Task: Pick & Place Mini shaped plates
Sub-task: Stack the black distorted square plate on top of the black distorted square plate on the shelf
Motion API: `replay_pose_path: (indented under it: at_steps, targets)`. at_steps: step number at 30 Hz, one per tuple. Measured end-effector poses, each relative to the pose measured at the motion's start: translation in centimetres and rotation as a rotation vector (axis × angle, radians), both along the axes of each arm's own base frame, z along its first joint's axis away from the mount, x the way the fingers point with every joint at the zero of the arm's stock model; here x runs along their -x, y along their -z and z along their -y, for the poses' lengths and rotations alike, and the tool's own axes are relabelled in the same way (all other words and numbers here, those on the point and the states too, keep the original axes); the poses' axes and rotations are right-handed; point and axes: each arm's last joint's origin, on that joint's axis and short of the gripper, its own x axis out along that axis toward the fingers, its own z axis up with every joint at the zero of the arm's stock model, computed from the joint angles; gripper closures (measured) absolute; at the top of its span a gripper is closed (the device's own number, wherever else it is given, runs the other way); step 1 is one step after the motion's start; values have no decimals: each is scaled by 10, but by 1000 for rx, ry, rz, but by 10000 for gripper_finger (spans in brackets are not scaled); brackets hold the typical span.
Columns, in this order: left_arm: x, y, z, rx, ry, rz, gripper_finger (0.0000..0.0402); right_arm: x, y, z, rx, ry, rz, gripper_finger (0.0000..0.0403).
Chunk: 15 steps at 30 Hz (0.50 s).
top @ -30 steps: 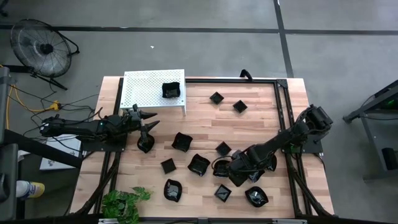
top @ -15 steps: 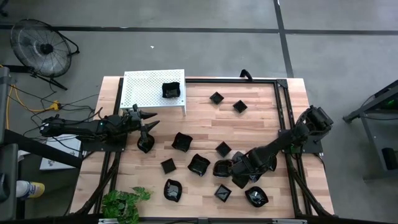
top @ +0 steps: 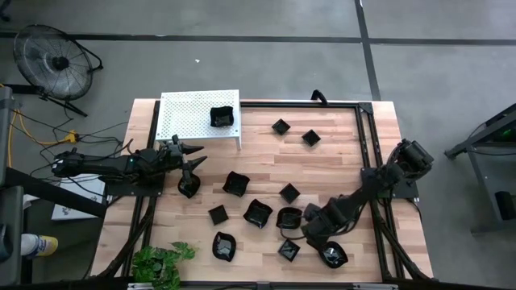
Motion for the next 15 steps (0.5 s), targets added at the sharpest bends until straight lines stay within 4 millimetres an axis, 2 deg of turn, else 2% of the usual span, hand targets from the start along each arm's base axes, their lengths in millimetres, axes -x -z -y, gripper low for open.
replay_pose_path:
  at_steps: [15]
  targets:
    - [0, 0, 0, 0, 0, 0, 215, 3, 0, -4, 26, -17, 17, 330]
